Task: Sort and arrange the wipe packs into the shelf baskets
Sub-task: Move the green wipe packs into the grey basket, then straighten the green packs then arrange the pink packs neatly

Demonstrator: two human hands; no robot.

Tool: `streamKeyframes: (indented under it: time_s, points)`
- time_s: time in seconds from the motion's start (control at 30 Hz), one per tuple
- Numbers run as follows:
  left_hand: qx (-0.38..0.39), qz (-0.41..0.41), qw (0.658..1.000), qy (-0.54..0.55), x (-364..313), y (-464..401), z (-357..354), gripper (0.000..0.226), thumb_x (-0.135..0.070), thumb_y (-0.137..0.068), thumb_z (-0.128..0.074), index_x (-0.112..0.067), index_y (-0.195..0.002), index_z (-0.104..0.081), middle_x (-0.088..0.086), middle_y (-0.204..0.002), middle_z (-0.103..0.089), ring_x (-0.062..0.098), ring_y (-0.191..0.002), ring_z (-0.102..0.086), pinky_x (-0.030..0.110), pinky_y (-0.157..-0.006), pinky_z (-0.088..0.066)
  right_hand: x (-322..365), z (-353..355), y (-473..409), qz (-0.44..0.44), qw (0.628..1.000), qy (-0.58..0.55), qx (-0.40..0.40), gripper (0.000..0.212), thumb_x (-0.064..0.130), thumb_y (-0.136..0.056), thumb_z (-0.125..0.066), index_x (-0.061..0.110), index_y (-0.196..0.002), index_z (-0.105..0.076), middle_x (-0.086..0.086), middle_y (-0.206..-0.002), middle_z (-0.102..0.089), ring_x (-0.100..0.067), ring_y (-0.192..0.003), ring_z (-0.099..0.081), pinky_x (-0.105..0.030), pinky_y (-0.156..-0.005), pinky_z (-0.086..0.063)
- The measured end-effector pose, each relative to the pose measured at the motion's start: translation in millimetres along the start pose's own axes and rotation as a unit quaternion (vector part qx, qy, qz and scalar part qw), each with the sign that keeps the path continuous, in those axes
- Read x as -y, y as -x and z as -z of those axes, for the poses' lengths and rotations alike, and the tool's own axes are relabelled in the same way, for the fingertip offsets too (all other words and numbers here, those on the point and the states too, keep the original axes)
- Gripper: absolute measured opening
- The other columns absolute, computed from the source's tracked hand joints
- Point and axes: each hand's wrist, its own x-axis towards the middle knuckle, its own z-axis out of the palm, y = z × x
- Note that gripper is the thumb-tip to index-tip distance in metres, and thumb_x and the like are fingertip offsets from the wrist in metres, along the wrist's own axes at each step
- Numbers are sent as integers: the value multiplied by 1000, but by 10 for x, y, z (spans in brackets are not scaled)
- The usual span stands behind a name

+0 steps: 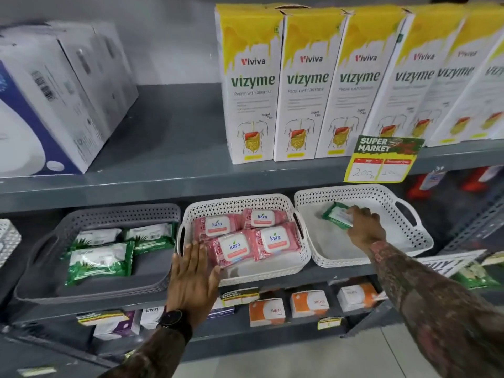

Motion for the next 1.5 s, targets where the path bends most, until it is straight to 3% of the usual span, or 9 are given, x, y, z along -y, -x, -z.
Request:
streamKeyframes:
  time_s: [0.17,0.3,0.57,0.8,0.97,1.03,1.17,1.33,1.5]
  points:
    - [-20,-15,998,66,40,42,152,81,-66,-99,3,-18,-164,8,8,-173,15,15,-159,22,44,-131,9,840,99,278,136,976,-118,-125,56,12,-88,-74,19,-139,-54,-14,-139,-54,-39,-125,-48,-50,-82,-56]
    - [-84,7,993,83,457,121,360,74,-59,-105,-10,-17,-165,0,6,-174,7,14,-161,14,46,-132,5,1780,184,655,253,943,-138,-167,55,11,-82,-78,19,-129,-51,-16,-133,-58,-41,-123,-53,-49,-84,-59]
    - [-88,149,983,64,1760,544,655,87,-61,-97,-9,-4,-163,-11,11,-173,0,22,-160,10,48,-132,2,3579,-264,1606,433,889,-117,-92,66,11,-72,-81,18,-134,-58,-7,-133,-61,-31,-120,-59,-37,-71,-59]
    - [-62,128,990,19,1941,602,524,83,-58,-102,-12,0,-161,-21,14,-172,-13,28,-161,-4,47,-131,1,4341,-832,1888,461,886,42,-17,73,-4,-76,-70,12,-143,-48,-15,-140,-57,-40,-126,-57,-56,-98,-55]
    - [-58,116,991,43,1970,628,567,80,-61,-103,-10,-9,-164,-10,7,-174,-1,21,-162,8,42,-131,8,4339,-996,1910,444,895,36,40,84,-1,-78,-82,14,-151,-42,-17,-149,-46,-37,-137,-47,-47,-101,-58]
    - [-84,111,985,102,2027,617,658,75,-58,-105,-23,-13,-164,-20,7,-174,-10,21,-162,-5,43,-132,-5,4305,-979,1935,434,900,7,34,82,2,-77,-84,16,-149,-48,-14,-151,-46,-35,-138,-47,-46,-110,-53]
    - [-121,106,980,114,2404,374,945,49,-38,-101,-58,-19,-146,-55,8,-150,-59,32,-134,-57,43,-108,-50,4285,-948,2035,414,910,-13,22,84,-2,-72,-85,16,-147,-50,-10,-151,-48,-31,-136,-52,-36,-99,-60]
    - [104,-2,994,-39,2725,-98,1092,85,-47,-86,-75,-24,-157,-36,6,-161,-41,33,-148,-35,47,-121,-36,4417,-929,2078,398,916,30,41,86,-8,-77,-79,15,-152,-45,-14,-151,-50,-34,-135,-54,-38,-88,-65]
    - [124,-68,987,-73,2832,-292,1071,84,-35,-83,-79,-22,-155,-39,9,-157,-45,36,-142,-42,47,-116,-42,4516,-940,2086,378,925,21,32,79,-11,-76,-68,18,-148,-49,-10,-138,-62,-30,-118,-68,-35,-78,-65]
